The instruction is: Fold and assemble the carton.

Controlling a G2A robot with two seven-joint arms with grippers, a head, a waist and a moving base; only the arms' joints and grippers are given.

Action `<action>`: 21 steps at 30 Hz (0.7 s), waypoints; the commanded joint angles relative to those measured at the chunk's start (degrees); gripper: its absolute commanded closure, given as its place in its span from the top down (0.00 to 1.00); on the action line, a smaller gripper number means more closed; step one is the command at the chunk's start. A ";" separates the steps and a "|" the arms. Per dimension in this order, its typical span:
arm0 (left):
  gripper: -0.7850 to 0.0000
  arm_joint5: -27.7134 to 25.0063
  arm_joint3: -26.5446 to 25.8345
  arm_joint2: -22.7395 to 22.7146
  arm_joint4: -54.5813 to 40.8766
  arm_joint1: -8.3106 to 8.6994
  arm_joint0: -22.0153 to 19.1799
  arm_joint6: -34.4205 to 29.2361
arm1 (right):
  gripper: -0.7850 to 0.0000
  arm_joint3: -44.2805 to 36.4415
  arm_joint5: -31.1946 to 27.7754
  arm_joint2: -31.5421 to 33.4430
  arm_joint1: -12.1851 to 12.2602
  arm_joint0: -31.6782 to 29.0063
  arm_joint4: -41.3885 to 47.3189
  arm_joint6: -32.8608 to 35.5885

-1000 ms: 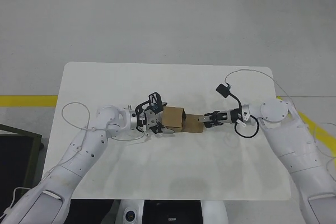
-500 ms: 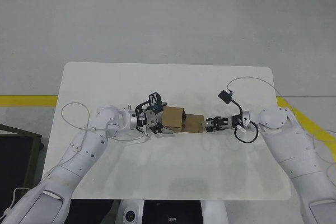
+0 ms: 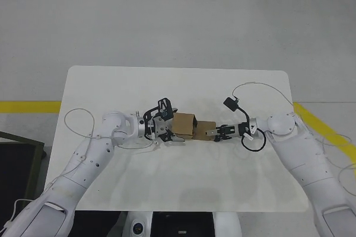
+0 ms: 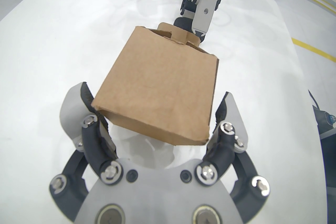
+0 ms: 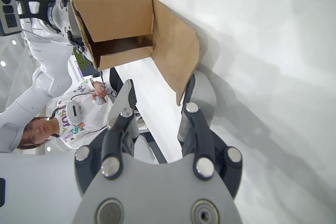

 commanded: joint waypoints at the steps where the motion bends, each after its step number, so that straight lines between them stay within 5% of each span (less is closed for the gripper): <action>1: 1.00 -0.03 -0.03 -0.13 0.03 0.03 0.05 0.01 | 0.47 0.59 -0.79 -0.41 -0.26 0.45 1.20 0.20; 21: 1.00 -0.66 -0.12 -0.31 -0.15 -0.02 0.10 -0.40 | 0.47 1.65 -5.59 -5.07 -3.08 5.18 10.32 3.01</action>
